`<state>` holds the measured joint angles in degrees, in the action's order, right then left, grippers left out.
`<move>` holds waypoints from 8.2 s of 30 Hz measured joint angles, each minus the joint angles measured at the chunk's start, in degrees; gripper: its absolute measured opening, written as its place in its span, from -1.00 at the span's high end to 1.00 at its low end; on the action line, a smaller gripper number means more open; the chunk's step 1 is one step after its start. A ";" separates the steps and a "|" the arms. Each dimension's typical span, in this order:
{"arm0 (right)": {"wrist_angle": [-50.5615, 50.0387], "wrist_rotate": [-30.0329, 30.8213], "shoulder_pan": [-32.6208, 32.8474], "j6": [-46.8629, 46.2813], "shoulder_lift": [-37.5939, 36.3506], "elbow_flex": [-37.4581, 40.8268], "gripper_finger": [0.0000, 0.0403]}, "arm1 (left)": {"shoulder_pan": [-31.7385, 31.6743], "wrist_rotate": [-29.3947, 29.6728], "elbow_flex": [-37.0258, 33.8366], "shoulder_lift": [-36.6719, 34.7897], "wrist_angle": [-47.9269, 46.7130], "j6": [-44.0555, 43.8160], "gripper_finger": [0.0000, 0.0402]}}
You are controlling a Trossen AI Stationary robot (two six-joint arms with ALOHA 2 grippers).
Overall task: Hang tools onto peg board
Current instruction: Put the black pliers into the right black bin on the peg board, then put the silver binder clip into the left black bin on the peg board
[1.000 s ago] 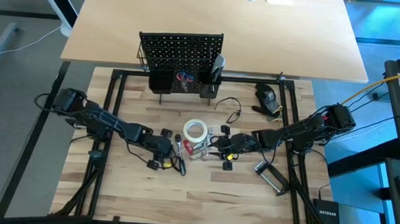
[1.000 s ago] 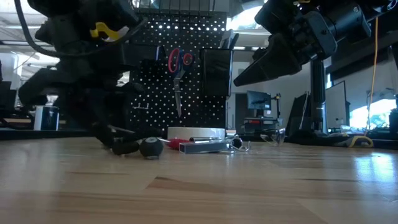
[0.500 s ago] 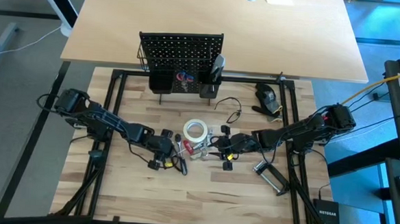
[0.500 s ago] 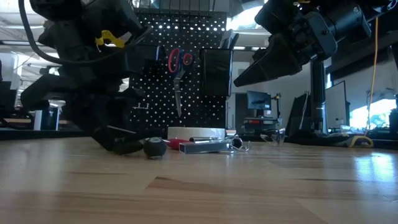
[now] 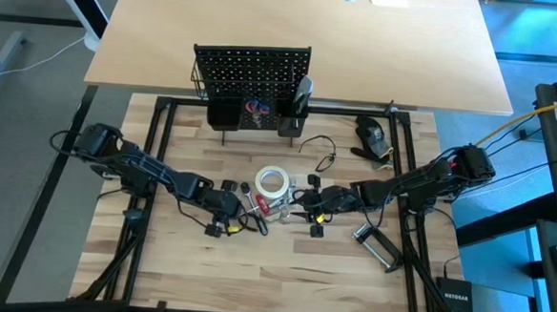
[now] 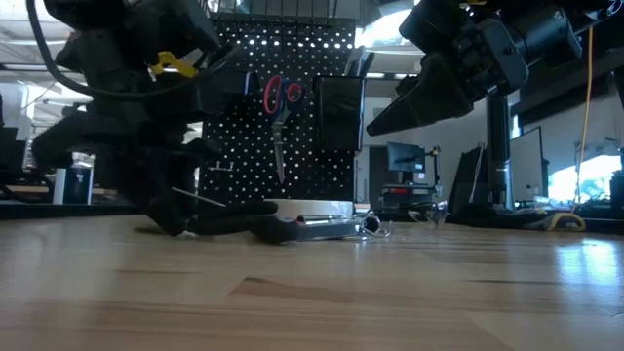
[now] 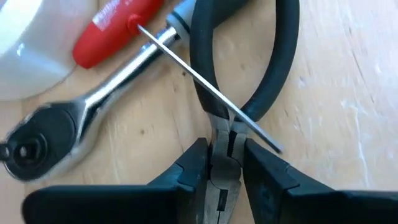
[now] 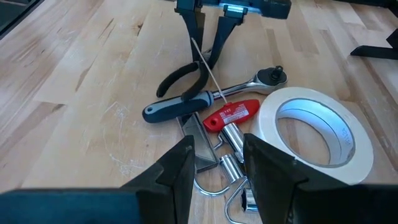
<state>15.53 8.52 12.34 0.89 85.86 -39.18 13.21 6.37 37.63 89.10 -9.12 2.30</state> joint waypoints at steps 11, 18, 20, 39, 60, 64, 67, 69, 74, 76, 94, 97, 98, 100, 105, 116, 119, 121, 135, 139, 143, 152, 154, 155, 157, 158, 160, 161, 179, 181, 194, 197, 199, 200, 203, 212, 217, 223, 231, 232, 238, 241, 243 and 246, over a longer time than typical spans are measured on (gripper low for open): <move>0.01 0.00 0.01 0.00 0.00 -0.02 0.31 | 4.50 -0.02 7.78 -3.50 -18.00 -4.78 0.63; -0.05 0.00 0.02 0.00 0.00 -0.02 0.31 | 6.56 -0.02 12.76 -3.83 -24.01 -7.62 0.66; -0.06 0.00 0.00 0.00 0.00 -0.02 0.31 | 6.71 0.00 13.86 -3.83 -24.22 -7.62 0.66; 0.98 2.45 0.00 0.04 0.00 -0.02 0.31 | 9.72 28.24 12.83 -23.35 -15.98 -3.48 0.68; 9.61 20.76 0.00 19.22 -23.66 -5.60 0.31 | -10.04 19.79 -0.68 -28.96 45.71 20.61 0.68; 10.27 24.15 -0.03 21.94 -21.99 -8.55 0.20 | -10.90 19.69 -0.68 -28.16 47.37 20.80 0.68; 10.04 24.21 -0.49 22.03 -18.63 -10.35 0.01 | -10.95 19.69 -0.68 -26.63 47.67 20.39 0.69; 10.19 22.27 -1.46 20.65 -15.51 -11.90 -0.12 | -10.58 19.74 -0.70 -25.37 48.13 20.17 0.69; 10.80 23.12 -3.17 17.41 -7.74 -16.11 -0.30 | -9.50 19.75 0.76 -21.36 52.26 20.48 0.68; 11.17 25.78 -3.52 17.95 -5.59 -17.74 -0.30 | -8.40 19.78 1.70 -20.39 52.15 21.55 0.69; 18.91 12.22 -4.08 14.24 -2.74 -21.57 -0.14 | -4.11 29.04 2.99 -17.93 56.61 25.36 0.69; 22.69 12.09 -4.55 12.87 -1.12 -21.57 -0.14 | -4.10 24.80 2.98 -16.64 57.09 26.54 0.69; 24.79 11.30 -4.62 12.42 -0.22 -21.57 -0.14 | -4.13 24.98 2.98 -15.66 58.64 26.46 0.68; 27.82 11.13 -4.56 12.41 1.35 -21.57 -0.14 | -4.36 25.53 3.03 -14.32 60.60 26.71 0.67; 31.03 16.02 -4.51 13.09 4.04 -21.55 -0.14 | -3.94 25.89 2.99 -10.74 64.86 29.32 0.69; 31.58 16.96 -4.81 15.93 4.09 -21.55 0.25 | -3.67 23.07 3.91 -8.33 65.51 32.27 0.67; 31.60 17.42 -4.82 17.32 4.09 -21.55 0.53 | -3.60 23.59 3.91 -8.33 65.51 32.57 0.65; 31.52 17.17 -4.77 18.60 4.09 -21.55 0.71 | -3.54 23.51 3.91 -8.33 65.44 32.16 0.62; 27.68 27.32 -2.82 28.15 -0.58 -21.49 0.71 | -1.12 43.74 3.97 -10.48 64.96 40.40 0.24; 26.62 33.87 -0.99 36.30 -3.81 -21.49 0.77 | 1.23 51.87 3.97 -13.39 63.96 47.23 0.17; 26.43 34.64 -2.28 38.36 -6.38 -21.49 0.77 | 2.45 54.45 3.97 -16.60 57.87 45.86 0.15; 15.49 26.32 -12.77 23.96 -7.08 -21.49 0.76 | -1.17 48.15 3.97 -24.49 37.48 25.66 0.15; 12.85 25.31 -15.37 20.05 -6.99 -21.49 0.77 | -2.16 44.57 3.97 -26.08 34.71 21.51 0.15; 12.49 25.25 -16.39 18.54 -6.99 -21.49 0.76 | -2.57 43.05 3.97 -26.76 33.44 19.89 0.15; 12.68 24.14 -18.36 15.82 -6.99 -21.49 0.75 | -3.15 41.55 3.97 -27.69 31.51 17.83 0.15; 12.76 23.10 -19.29 14.50 -6.99 -21.49 0.75 | -3.43 41.37 3.97 -27.91 30.94 17.40 0.15; 12.51 21.57 -20.84 12.38 -6.96 -21.49 0.75 | -3.84 41.35 3.97 -27.96 30.61 17.04 0.15; 12.48 21.43 -21.48 11.39 -6.76 -21.49 0.75 | -3.91 41.30 3.97 -27.96 30.59 16.97 0.15; 14.50 20.54 -24.57 6.87 1.05 -21.57 0.73 | -3.89 40.58 3.97 -27.67 30.73 17.10 0.15; 13.93 20.50 -24.82 6.79 1.85 -21.57 0.73 | -3.89 40.59 3.97 -27.65 30.72 16.99 0.15; 12.92 20.86 -25.16 4.72 3.15 -21.55 0.60 | -3.87 40.70 3.95 -27.65 30.70 16.95 0.15; 12.63 20.85 -25.16 4.72 3.15 -21.55 0.50 | -3.87 40.69 3.95 -27.65 30.68 16.96 0.15; 12.46 20.93 -25.10 4.81 3.15 -21.55 0.42 | -3.87 40.70 3.95 -27.65 30.68 16.95 0.15; 12.42 21.17 -25.09 4.83 3.08 -21.55 0.38 | -3.87 40.70 3.95 -27.65 30.69 16.95 0.15; 11.90 22.24 -25.07 5.42 1.77 -21.55 0.26 | -3.87 40.70 3.95 -27.65 30.56 16.96 0.15; 6.45 22.22 -22.85 5.57 -5.90 -21.55 0.09 | -3.82 40.68 3.95 -27.65 28.93 17.14 0.15; -2.98 21.89 -17.90 5.57 -11.45 -21.55 0.09 | -3.76 40.68 3.95 -27.65 28.14 17.16 0.15; -22.02 13.41 -9.62 5.05 -15.50 -21.55 0.10 | -3.76 39.51 3.95 -27.63 26.92 17.06 0.15; -38.27 8.61 -1.22 -0.19 -14.49 -16.01 0.10 | -4.65 29.55 3.93 -26.31 26.19 14.52 0.15; -36.59 8.63 -0.69 -0.91 -14.49 -14.40 0.10 | -4.87 28.63 3.93 -26.02 26.18 14.30 0.15; -19.86 9.07 -0.59 -1.98 -14.39 -2.36 0.10 | -6.98 23.01 3.93 -22.38 25.94 12.48 0.15; -8.17 9.97 -2.31 -1.62 -14.25 3.76 0.10 | -8.31 19.24 3.93 -20.22 25.89 11.59 0.15; -3.07 9.70 -3.55 -1.44 -14.29 5.78 0.10 | -8.90 17.66 3.93 -18.66 26.05 11.82 0.15; -2.57 9.22 -4.83 -0.45 -14.30 6.67 0.10 | -9.59 16.45 4.25 -16.39 25.40 11.83 0.15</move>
<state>12.96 17.74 7.51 0.44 71.56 -32.51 3.62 22.83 41.88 72.72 16.29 14.13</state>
